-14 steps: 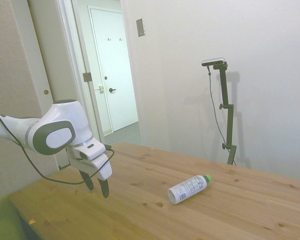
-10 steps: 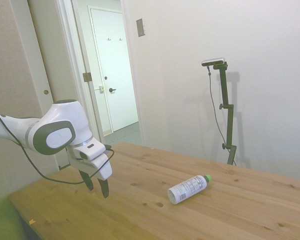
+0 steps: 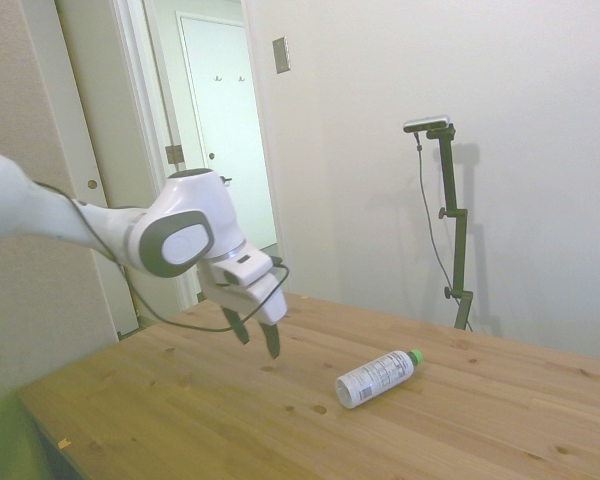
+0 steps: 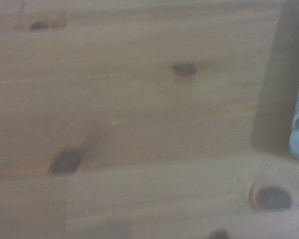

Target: Stand the water bottle

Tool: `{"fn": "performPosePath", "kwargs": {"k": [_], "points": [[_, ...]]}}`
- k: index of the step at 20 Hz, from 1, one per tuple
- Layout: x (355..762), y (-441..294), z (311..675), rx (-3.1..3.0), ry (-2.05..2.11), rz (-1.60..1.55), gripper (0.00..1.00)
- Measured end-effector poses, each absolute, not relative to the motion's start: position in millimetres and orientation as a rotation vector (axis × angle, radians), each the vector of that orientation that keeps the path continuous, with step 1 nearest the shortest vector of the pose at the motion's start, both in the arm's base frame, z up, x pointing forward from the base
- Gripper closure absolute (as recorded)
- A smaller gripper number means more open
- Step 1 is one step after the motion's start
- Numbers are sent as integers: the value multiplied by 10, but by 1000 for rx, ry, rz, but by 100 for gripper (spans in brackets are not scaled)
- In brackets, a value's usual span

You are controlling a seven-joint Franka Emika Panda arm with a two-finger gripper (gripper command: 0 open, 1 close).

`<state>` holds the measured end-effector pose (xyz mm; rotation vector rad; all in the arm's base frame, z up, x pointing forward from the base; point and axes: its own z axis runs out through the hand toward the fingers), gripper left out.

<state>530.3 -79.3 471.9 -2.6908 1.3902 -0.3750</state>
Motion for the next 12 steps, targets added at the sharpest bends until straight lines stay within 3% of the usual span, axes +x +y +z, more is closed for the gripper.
{"fn": "performPosePath", "kwargs": {"k": [6, 12], "points": [[6087, -1511, 4885, -2625, 1519, -469, 0], [6667, -2150, 4655, -2571, 1646, -496, 0]]}}
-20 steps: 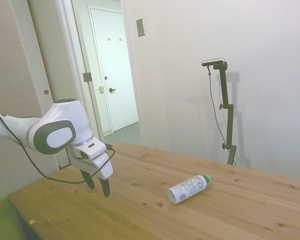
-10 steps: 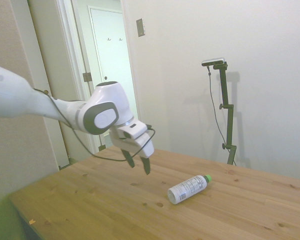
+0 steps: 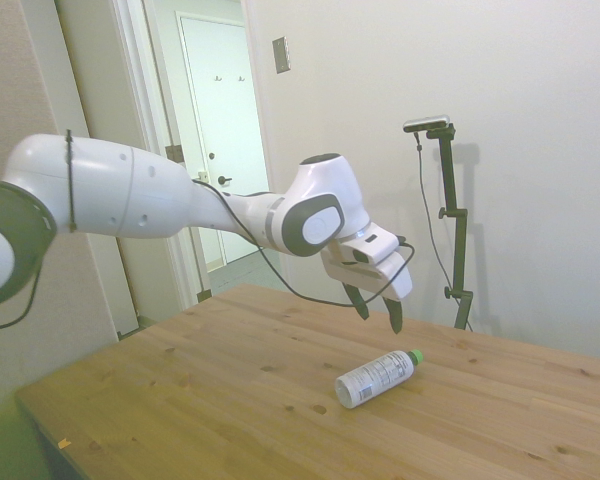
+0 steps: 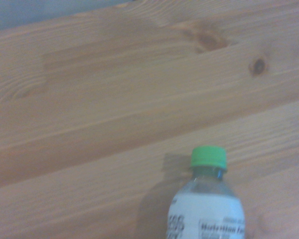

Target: Stand the water bottle

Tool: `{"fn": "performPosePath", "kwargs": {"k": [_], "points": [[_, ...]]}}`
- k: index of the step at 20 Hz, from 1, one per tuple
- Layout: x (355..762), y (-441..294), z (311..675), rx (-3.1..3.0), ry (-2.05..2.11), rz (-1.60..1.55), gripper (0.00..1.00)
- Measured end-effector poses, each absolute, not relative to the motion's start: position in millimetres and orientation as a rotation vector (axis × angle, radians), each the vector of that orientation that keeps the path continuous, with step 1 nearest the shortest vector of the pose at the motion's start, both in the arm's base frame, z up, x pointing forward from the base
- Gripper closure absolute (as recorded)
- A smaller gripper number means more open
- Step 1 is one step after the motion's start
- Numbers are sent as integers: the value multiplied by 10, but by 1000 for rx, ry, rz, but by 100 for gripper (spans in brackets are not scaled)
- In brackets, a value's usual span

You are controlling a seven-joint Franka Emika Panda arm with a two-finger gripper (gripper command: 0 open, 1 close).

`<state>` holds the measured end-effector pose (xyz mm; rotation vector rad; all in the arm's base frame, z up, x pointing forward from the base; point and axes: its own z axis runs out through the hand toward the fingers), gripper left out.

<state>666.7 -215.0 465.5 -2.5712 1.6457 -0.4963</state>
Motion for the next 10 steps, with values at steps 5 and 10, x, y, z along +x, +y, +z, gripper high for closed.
{"fn": "performPosePath", "kwargs": {"k": [5, 10], "points": [[6914, -2434, 4472, -2536, 1704, -501, 0], [6956, -2568, 4219, -2492, 1755, -456, 0]]}}
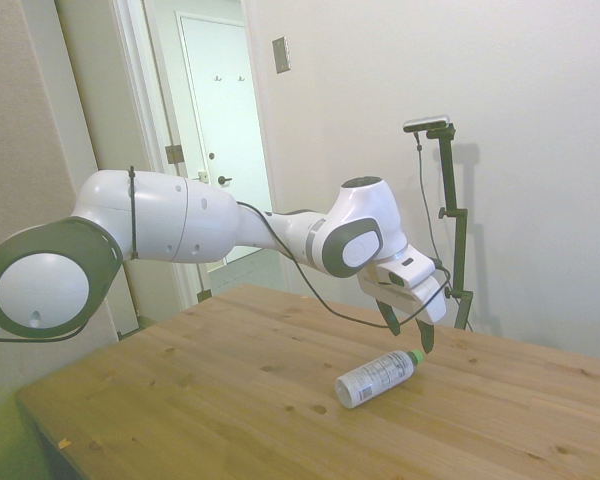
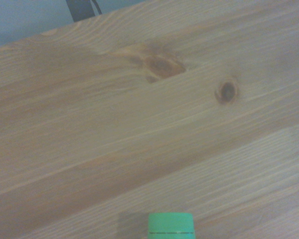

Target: Stand the water bottle

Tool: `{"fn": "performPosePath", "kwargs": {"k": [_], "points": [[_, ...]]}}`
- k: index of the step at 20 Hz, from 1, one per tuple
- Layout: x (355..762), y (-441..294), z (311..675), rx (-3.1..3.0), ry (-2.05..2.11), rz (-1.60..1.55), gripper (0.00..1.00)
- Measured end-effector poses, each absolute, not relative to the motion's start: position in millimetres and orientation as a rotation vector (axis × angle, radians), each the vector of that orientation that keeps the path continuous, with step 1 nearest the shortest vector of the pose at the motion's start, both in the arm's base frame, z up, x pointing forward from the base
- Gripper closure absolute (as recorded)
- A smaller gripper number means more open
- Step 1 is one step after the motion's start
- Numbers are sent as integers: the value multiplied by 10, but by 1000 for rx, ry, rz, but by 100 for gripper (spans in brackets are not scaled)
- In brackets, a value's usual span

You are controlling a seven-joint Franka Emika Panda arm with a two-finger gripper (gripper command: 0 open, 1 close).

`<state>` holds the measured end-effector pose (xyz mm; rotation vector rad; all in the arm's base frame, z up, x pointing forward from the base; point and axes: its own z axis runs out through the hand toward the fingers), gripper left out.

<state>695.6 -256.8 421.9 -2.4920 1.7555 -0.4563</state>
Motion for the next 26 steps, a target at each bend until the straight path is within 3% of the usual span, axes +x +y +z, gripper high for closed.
{"fn": "performPosePath", "kwargs": {"k": [14, 15, 26], "points": [[7107, -2505, 3794, -2447, 1837, -414, 0], [7115, -2509, 3782, -2447, 1838, -414, 100], [7201, -2483, 3658, -2449, 1844, -410, 100]]}}
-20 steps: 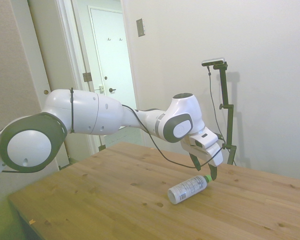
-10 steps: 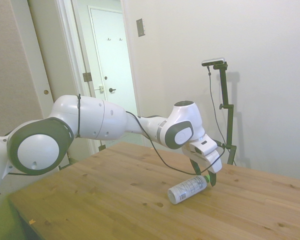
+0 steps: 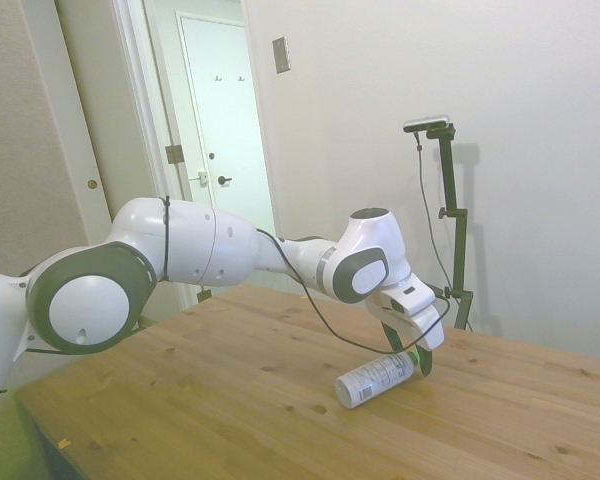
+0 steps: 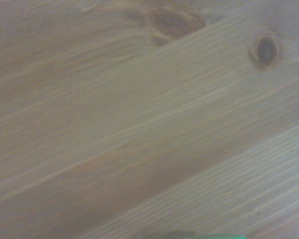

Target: Stand the water bottle

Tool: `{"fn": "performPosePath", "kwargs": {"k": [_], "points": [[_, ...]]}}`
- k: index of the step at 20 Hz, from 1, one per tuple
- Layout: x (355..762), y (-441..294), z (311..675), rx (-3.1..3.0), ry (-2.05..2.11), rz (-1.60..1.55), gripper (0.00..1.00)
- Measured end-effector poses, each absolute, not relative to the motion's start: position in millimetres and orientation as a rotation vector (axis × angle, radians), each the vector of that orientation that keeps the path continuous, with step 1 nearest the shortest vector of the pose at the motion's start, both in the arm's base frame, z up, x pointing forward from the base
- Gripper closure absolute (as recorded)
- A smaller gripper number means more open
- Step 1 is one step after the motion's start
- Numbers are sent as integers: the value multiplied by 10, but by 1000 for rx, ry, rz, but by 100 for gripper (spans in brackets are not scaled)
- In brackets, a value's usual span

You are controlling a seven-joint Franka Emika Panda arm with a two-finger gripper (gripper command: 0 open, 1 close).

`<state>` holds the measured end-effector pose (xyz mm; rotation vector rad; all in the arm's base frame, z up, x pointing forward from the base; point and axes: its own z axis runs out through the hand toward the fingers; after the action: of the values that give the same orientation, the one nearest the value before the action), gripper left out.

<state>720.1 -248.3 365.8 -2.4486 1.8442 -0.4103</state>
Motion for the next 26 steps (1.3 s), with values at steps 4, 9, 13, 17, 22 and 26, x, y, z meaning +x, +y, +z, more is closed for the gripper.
{"fn": "performPosePath", "kwargs": {"k": [4, 9, 13, 17, 22, 26], "points": [[7206, -2470, 3651, -2450, 1843, -408, 100], [7206, -2471, 3619, -2452, 1844, -401, 100], [7200, -2472, 3620, -2453, 1846, -393, 100], [7191, -2429, 3662, -2466, 1822, -360, 100], [7195, -2371, 3855, -2477, 1768, -380, 100], [7191, -2140, 4331, -2458, 1701, -445, 100]]}}
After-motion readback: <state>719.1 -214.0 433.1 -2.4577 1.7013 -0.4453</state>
